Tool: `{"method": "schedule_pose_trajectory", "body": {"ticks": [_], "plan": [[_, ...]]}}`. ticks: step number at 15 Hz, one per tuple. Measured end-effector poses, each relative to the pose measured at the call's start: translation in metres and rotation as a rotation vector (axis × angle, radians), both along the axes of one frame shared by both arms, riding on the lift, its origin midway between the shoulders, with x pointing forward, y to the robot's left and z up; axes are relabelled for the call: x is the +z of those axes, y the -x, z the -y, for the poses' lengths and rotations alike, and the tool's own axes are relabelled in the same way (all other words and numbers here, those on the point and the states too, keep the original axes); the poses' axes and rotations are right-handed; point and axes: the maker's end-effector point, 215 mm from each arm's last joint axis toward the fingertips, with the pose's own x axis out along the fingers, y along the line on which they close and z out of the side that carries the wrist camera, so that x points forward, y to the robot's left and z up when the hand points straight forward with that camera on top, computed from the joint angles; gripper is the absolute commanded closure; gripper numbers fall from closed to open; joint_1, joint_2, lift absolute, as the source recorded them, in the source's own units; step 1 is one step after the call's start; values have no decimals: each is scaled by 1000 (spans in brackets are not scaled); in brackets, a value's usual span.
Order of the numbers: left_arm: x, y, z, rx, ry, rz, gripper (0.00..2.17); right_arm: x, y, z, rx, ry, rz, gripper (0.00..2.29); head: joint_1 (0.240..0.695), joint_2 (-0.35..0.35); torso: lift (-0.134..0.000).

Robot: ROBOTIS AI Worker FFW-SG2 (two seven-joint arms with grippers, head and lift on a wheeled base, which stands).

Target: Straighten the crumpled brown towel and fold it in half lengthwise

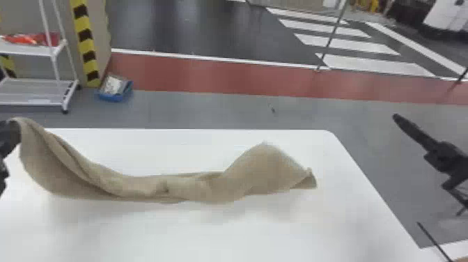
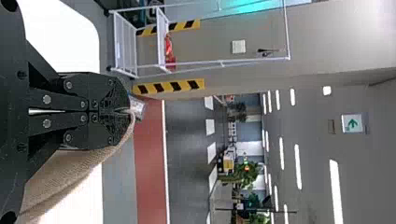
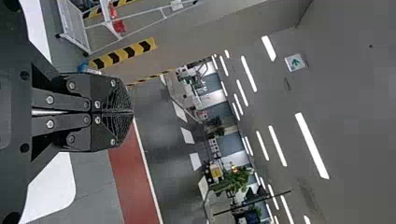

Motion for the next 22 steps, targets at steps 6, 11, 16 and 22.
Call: {"method": "schedule_pose_trajectory", "body": {"ticks": [6, 11, 16, 22], "plan": [[-10, 21, 29, -85, 0, -62, 1379, -14, 14, -7, 27, -8, -50, 1291, 626, -335, -124], [-66, 43, 32, -114, -35, -125, 1376, -106, 16, -80, 198, 86, -259, 917, 695, -276, -124], [-106, 56, 20, -96, -88, -159, 1163, -158, 39, -158, 332, 99, -258, 772, 695, -189, -124], [-139, 54, 17, -88, -155, -191, 22, -147, 33, -227, 359, 175, -189, 772, 695, -101, -124]]}}
